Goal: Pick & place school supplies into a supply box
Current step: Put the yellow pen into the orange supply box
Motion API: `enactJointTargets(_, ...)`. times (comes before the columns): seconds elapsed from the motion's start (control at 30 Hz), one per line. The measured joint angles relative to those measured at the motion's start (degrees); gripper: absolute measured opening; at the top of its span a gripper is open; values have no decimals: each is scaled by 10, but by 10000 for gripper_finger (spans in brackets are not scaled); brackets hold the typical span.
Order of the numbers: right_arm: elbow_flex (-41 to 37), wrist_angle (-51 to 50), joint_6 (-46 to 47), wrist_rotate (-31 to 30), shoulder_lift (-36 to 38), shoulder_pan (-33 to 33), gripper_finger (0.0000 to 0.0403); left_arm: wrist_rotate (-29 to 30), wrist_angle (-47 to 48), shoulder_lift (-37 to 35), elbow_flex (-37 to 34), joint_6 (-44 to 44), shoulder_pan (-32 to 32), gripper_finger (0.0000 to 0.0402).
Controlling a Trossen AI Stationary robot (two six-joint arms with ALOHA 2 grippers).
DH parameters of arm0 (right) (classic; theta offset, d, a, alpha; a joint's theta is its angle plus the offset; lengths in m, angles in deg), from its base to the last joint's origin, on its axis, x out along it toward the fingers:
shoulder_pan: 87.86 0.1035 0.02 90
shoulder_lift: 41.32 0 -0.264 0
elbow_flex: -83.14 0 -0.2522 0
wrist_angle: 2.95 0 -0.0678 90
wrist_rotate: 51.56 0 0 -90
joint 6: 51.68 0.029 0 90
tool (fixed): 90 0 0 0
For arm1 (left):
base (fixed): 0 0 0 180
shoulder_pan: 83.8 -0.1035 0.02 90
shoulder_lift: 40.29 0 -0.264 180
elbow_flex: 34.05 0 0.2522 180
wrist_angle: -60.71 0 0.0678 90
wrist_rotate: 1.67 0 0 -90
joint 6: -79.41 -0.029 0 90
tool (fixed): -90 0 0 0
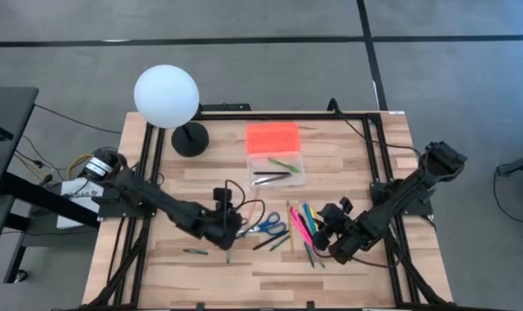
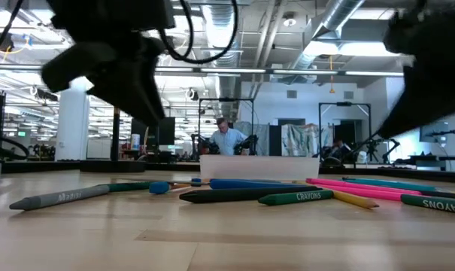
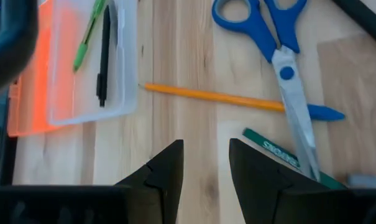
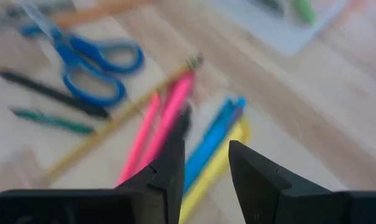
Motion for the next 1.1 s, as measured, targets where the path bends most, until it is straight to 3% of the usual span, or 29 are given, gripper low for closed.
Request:
enactJointTargets(0.17, 0, -3, 41, 38, -55, 2, 108, 59, 12, 0, -3, 36, 39, 123)
enactJointTargets(0.37, 1, 16, 59, 32, -99, 2, 107, 107, 18, 0, -3, 49, 65, 123)
enactJointTargets(0.77, 0, 12, 58, 41, -104, 2, 107, 112, 24, 0, -3, 66, 63, 123)
enactJointTargets(1.1, 5, -14, 49, 136, -104, -35, 107, 108, 24, 0, -3, 74, 63, 123)
